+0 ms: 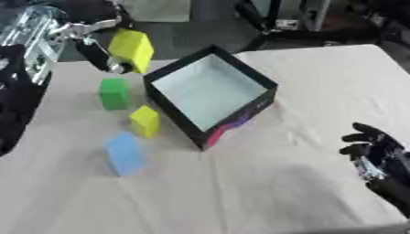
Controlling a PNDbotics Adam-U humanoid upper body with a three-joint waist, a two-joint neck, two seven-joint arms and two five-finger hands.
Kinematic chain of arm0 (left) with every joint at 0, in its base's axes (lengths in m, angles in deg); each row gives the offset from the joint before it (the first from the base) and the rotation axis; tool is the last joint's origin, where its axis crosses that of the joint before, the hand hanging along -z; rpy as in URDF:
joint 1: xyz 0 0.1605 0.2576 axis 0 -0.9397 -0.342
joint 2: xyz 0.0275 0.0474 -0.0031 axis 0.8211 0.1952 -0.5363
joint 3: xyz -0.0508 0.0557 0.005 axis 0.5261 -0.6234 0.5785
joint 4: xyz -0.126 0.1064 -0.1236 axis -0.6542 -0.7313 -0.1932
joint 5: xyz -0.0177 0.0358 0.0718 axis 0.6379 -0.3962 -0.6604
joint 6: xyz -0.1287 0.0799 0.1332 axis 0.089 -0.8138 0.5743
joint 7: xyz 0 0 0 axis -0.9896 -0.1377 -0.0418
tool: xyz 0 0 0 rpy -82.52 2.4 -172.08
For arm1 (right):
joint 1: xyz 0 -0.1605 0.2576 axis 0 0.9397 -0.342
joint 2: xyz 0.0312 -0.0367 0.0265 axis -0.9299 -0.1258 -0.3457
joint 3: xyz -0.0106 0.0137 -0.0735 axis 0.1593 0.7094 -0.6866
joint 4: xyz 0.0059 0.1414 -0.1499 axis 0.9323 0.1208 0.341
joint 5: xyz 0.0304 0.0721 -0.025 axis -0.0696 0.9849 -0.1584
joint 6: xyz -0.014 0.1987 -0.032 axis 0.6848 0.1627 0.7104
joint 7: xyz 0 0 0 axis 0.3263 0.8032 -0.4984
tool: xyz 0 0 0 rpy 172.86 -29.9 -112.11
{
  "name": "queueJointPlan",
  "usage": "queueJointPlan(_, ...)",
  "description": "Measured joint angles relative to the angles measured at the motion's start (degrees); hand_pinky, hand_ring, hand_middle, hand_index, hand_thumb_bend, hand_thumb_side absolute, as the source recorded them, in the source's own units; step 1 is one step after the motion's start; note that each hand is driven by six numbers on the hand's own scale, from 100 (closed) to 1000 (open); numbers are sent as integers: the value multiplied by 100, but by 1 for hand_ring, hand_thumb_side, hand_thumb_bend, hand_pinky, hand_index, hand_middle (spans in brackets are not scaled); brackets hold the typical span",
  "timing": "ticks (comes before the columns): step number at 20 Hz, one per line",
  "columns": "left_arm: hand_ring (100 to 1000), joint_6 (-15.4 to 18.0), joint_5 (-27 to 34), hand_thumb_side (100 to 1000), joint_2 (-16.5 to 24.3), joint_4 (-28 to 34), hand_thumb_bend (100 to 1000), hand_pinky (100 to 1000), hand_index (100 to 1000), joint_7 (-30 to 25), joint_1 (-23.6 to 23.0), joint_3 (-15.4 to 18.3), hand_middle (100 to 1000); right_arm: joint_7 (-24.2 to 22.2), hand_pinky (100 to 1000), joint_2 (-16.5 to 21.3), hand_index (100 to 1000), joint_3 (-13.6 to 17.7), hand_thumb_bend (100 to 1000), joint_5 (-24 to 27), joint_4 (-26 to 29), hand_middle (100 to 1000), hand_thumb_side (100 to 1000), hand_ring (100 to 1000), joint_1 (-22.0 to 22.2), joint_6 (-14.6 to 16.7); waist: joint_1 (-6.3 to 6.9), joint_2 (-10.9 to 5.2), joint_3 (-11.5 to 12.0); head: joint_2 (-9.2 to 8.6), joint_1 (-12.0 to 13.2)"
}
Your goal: Pick up objects on the table and place them in the box.
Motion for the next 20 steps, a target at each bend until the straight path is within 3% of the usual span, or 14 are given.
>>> queueJointPlan(4,622,-102,-301,284,-573,-523,251,772,726,201,85,-5,548,-48,826,-8,889,-46,100,43,-1,690,435,658,-77,9,-65,2,-123,0,76)
queueJointPlan(10,669,-537,-825,574,-1431,-1258,321,778,817,582,-115,9,665,-77,826,-44,889,-55,100,91,-4,689,436,658,-130,1,-71,50,-140,0,97)
queueJointPlan(11,701,-627,-918,722,-1581,-1348,430,788,854,669,-145,27,718,-77,826,-49,889,-55,100,92,-5,688,435,658,-129,1,-71,50,-120,0,85)
queueJointPlan(12,701,-721,-1019,722,-1727,-1418,430,788,854,760,-165,40,718,-77,826,-49,889,-54,100,93,-9,688,435,658,-129,1,-71,50,-94,0,68)
queueJointPlan(13,735,-811,-1116,868,-1842,-1472,567,801,881,852,-172,41,763,-77,826,-50,889,-53,100,93,-15,688,435,658,-129,1,-71,50,-80,0,56)
queueJointPlan(17,809,-1056,-1511,1000,-1983,-1501,725,838,924,1230,-160,-3,859,-76,826,-50,889,-51,100,93,-31,689,435,658,-126,0,-71,50,-60,0,22)
queueJointPlan(20,816,-1145,-1794,1000,-1966,-1500,746,842,928,1440,-94,-38,868,-76,826,-50,889,-51,100,93,-33,689,435,658,-125,0,-71,50,-38,0,19)
